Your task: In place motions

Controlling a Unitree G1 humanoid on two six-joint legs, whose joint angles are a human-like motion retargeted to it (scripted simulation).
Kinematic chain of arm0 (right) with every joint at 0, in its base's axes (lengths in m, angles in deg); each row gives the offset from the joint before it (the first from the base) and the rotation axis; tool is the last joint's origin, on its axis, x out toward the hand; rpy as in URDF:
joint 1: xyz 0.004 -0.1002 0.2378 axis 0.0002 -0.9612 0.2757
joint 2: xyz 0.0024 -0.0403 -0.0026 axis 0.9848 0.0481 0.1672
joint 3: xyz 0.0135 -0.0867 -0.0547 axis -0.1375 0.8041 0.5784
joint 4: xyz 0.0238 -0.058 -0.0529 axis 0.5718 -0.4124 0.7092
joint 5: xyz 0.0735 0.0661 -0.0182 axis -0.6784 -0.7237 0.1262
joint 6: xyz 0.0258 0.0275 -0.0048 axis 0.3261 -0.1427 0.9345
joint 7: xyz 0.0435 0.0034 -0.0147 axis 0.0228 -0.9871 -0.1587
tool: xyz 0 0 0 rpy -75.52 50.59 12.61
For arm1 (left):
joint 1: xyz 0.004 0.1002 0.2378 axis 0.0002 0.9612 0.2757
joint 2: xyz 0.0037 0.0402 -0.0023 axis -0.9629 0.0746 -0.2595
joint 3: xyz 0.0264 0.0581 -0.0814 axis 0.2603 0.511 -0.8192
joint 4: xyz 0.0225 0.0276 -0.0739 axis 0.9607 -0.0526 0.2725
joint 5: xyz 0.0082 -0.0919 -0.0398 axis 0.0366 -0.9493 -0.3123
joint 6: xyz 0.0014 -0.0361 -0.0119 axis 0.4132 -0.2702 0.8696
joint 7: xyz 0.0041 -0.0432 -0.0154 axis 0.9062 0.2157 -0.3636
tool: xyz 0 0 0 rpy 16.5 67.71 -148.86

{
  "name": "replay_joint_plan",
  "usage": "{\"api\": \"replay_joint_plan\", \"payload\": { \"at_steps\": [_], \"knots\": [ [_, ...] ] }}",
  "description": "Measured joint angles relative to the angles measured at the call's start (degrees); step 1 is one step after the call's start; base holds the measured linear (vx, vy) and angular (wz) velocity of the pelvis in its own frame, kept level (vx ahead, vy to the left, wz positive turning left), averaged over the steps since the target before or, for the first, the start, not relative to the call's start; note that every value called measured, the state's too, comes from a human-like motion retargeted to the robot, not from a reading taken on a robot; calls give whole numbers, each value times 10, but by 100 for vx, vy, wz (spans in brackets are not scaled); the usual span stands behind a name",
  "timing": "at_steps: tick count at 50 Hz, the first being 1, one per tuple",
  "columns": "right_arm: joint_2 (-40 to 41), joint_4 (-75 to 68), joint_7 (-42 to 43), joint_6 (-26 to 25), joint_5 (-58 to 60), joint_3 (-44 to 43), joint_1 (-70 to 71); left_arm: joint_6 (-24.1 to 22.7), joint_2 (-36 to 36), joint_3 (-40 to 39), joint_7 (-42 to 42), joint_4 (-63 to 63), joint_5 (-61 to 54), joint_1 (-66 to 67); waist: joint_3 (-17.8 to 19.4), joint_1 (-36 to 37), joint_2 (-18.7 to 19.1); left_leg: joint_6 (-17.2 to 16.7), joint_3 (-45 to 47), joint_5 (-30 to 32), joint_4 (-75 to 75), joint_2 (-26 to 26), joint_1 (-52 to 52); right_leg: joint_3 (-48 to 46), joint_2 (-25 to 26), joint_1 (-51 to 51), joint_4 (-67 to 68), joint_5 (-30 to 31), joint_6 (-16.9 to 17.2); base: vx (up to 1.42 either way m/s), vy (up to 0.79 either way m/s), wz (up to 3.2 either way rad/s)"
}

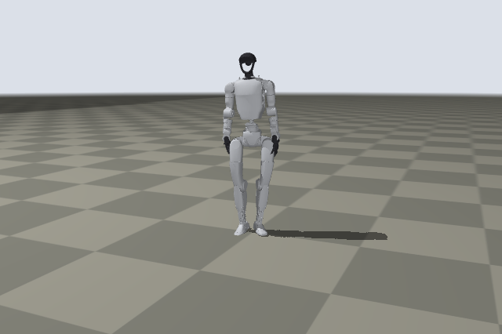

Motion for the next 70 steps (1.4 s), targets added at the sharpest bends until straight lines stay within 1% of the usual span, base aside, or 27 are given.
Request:
{"api": "replay_joint_plan", "payload": {
  "at_steps": [28,52,70],
  "knots": [
    [-1,-3,0,0,1,1,1,1,0,-1,-1,0,-2,0,-3,5,0,1,-1,-2,2,-2,-4,-1,-3,-1,1,0,1,0,0,0],
    [-1,-2,-1,2,4,2,1,1,0,-1,-1,-1,-4,0,-3,-5,-1,0,-24,-3,4,-6,-6,-24,-11,3,1,-4,3,0,0,0],
    [-2,-2,-2,2,5,2,0,0,0,1,0,-1,-5,0,-3,-2,0,-1,-19,-3,4,-3,-7,-20,-10,2,1,-3,3,0,0,0]
  ]
}}
